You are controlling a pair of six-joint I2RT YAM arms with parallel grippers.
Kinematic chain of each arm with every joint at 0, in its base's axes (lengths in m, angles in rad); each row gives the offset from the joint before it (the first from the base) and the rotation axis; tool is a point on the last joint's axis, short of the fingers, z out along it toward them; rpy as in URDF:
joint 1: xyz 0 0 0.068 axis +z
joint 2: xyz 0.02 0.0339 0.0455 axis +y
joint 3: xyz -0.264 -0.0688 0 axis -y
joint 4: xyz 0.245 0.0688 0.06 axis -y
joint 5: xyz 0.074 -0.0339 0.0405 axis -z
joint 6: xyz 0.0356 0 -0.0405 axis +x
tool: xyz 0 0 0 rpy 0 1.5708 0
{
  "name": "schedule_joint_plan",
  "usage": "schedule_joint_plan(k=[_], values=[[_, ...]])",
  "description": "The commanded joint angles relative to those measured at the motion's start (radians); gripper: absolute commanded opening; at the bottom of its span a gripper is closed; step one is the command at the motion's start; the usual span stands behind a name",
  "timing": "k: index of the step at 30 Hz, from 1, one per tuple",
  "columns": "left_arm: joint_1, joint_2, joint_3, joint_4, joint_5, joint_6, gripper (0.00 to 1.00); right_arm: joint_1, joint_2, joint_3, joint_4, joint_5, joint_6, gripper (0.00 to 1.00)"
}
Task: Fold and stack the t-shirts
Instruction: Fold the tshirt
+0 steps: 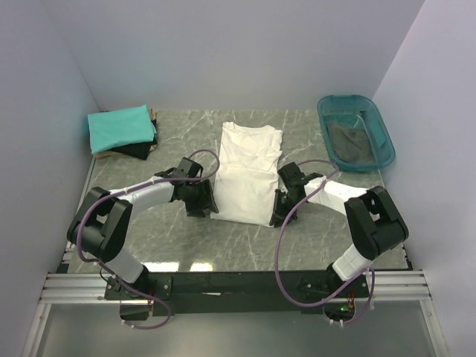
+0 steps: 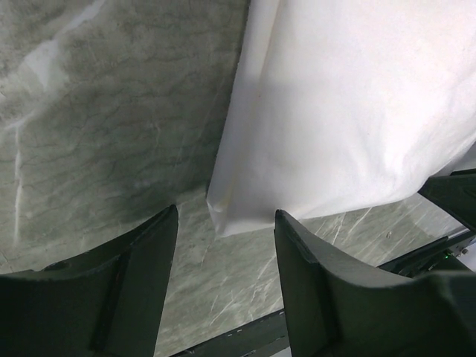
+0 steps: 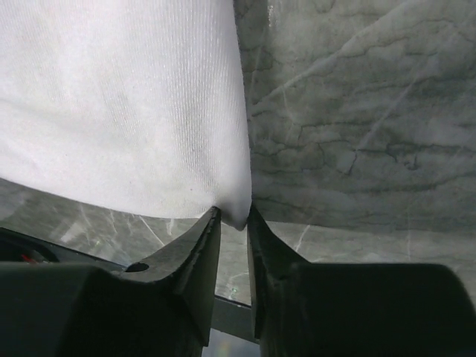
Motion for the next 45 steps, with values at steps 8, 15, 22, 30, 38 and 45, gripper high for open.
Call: schedule_joint_plan(k=[8,15,22,30,38,45], values=[[-0.026,0.032,0.006,0.03,0.004,-0.008,0.52,0.013,0.043,0.026,0.009,0.003,-0.006,0.15],[-0.033,0.054,0.009,0.026,-0.01,-0.023,0.38,0.013,0.045,0.029,0.004,0.007,-0.01,0.15],[-0.043,0.083,0.021,0.023,-0.011,-0.033,0.26,0.013,0.049,0.053,-0.013,0.016,-0.024,0.14],[-0.05,0.089,0.023,0.025,-0.033,-0.043,0.0,0.013,0.042,0.068,-0.028,0.03,-0.036,0.07],[-0.05,-0.021,-0.003,0.013,-0.095,-0.049,0.01,0.012,-0.023,0.071,-0.074,0.053,-0.036,0.0],[-0.05,-0.087,-0.055,0.026,-0.083,-0.054,0.0,0.012,-0.072,0.062,-0.103,0.073,-0.032,0.0]])
